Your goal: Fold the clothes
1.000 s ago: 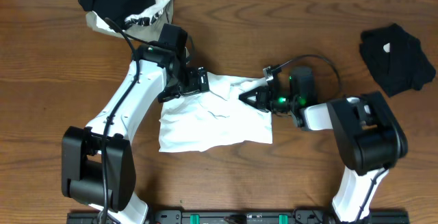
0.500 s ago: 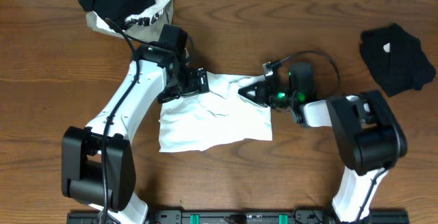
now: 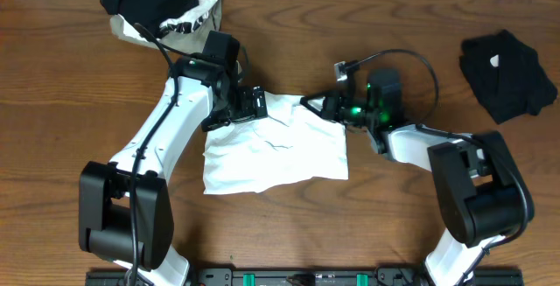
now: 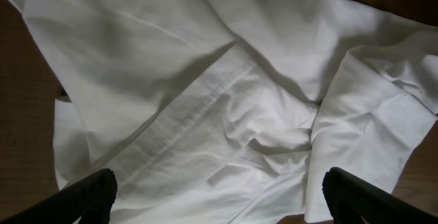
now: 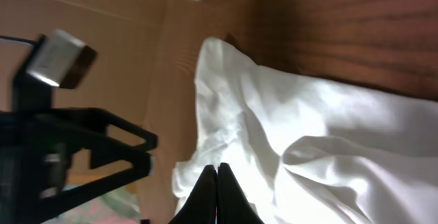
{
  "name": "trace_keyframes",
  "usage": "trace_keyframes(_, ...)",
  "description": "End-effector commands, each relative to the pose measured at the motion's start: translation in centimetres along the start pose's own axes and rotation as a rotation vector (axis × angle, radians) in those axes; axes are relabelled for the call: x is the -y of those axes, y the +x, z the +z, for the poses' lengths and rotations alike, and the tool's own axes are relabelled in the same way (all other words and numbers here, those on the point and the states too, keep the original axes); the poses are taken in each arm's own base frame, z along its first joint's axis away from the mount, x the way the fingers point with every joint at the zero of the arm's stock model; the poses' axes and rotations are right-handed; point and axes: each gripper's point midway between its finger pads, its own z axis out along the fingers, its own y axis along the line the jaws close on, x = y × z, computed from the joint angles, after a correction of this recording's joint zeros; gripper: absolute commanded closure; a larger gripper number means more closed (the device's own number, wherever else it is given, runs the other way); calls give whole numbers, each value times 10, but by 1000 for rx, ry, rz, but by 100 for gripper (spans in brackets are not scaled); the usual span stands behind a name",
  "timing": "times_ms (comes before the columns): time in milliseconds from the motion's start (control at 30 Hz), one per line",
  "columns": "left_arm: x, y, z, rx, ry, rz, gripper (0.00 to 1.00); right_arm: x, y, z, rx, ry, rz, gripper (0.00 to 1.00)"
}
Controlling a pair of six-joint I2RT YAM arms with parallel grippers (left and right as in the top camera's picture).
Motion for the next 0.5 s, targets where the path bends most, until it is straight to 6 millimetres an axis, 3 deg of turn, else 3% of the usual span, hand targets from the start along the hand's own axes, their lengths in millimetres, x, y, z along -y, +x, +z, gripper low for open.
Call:
trace_keyframes(0, -4, 0, -1, 6, -12, 9, 2, 16, 6, 12, 10, 57, -2, 99)
trace_keyframes(300, -5, 2, -1, -4, -16, 7, 2, 64, 10, 18, 11, 146, 7, 99)
trace_keyframes(467, -5, 2, -1, -4, -16, 7, 2, 66, 7, 15, -4, 113, 17, 99)
